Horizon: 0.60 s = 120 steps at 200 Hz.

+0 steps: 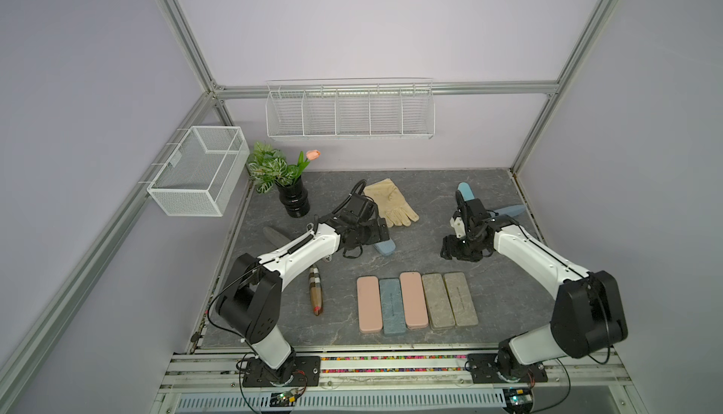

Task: Close the glasses case
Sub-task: Pick up the glasses case at the center of the board.

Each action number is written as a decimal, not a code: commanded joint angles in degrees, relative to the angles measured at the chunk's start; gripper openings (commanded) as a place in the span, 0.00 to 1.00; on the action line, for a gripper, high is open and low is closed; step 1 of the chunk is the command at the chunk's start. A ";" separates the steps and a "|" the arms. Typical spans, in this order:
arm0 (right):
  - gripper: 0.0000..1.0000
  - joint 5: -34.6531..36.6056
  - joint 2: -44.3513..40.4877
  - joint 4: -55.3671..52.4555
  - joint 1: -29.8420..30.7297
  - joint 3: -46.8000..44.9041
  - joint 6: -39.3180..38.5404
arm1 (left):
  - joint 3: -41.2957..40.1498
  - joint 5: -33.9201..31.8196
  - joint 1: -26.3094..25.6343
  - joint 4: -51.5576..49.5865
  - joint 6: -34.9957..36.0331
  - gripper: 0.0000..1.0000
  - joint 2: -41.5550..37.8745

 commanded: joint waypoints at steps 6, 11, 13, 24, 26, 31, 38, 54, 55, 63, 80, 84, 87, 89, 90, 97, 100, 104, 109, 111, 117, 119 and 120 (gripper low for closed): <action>0.64 -1.54 -0.46 0.35 -0.05 0.63 -0.67 | 0.76 -9.47 5.55 -12.91 -0.76 1.00 -2.33; 0.64 -1.79 -0.44 0.48 -0.05 0.59 -0.71 | 0.63 -10.62 6.43 -14.02 -0.69 1.00 -2.15; 0.64 -1.81 -0.39 0.55 -0.02 0.56 -0.70 | 0.61 -10.93 6.72 -14.49 -0.65 1.00 -2.08; 0.64 -2.12 -0.02 0.76 0.04 0.55 -0.72 | 0.65 -12.08 8.31 -16.22 -0.15 1.00 -1.16; 0.64 -2.16 0.00 0.86 0.04 0.51 -0.68 | 0.68 -12.29 8.53 -16.51 -0.01 1.00 -0.91; 0.64 -2.32 0.16 1.00 0.04 0.46 -0.72 | 0.79 -12.85 9.07 -17.15 0.06 1.00 -0.39; 0.64 -2.50 0.28 1.16 0.04 0.38 -0.71 | 1.07 -14.17 9.44 -17.90 0.11 1.00 0.62; 0.64 -2.72 0.58 1.44 0.12 0.21 -0.57 | 2.33 -16.52 9.72 -19.40 0.21 1.00 2.75; 0.64 -2.66 0.56 1.45 0.12 0.21 -0.56 | 2.43 -16.66 9.70 -19.47 0.18 1.00 2.88; 0.64 -2.75 0.62 1.45 0.12 0.07 -0.64 | 3.23 -17.40 9.77 -19.86 0.20 1.00 3.80; 0.64 -2.65 0.75 1.51 0.06 -0.32 -0.77 | 4.37 -18.43 9.77 -20.22 0.33 1.00 5.36; 0.64 -2.69 0.85 1.52 0.10 -0.47 -0.77 | 4.58 -18.55 9.70 -20.24 0.31 1.00 5.69; 0.64 -2.70 0.82 1.51 0.13 -0.54 -0.74 | 4.73 -18.69 9.77 -20.24 0.28 1.00 5.92; 0.64 -2.70 0.80 1.49 0.13 -0.58 -0.80 | 4.91 -18.84 9.82 -20.31 0.36 1.00 6.11; 0.64 -2.65 0.89 1.51 0.13 -0.58 -0.76 | 4.95 -18.92 9.84 -20.32 0.30 1.00 6.23; 0.64 -2.71 0.90 1.58 0.09 -0.76 -0.73 | 5.28 -19.26 9.84 -20.65 0.28 1.00 6.83; 0.64 -2.80 1.01 1.65 0.08 -0.84 -0.74 | 5.48 -19.41 9.84 -20.75 0.28 1.00 7.07; 0.64 -2.79 1.02 1.70 0.11 -0.92 -0.80 | 5.59 -19.59 9.86 -20.85 0.26 0.99 7.47; 0.64 -2.78 1.10 1.65 0.08 -0.94 -0.80 | 5.69 -19.85 9.91 -20.94 0.31 1.00 7.85; 0.64 -2.78 1.07 1.70 0.05 -0.94 -0.77 | 5.70 -19.90 9.94 -20.94 0.32 1.00 8.02; 0.64 -2.83 1.06 1.71 0.07 -1.03 -0.76 | 5.62 -20.03 10.01 -20.86 0.41 0.99 8.45; 0.64 -2.80 1.15 1.71 0.09 -1.03 -0.80 | 5.61 -20.10 10.07 -20.81 0.46 0.99 8.63; 0.64 -2.79 1.15 1.71 0.11 -1.03 -0.76 | 5.57 -20.12 10.10 -20.79 0.44 0.99 8.72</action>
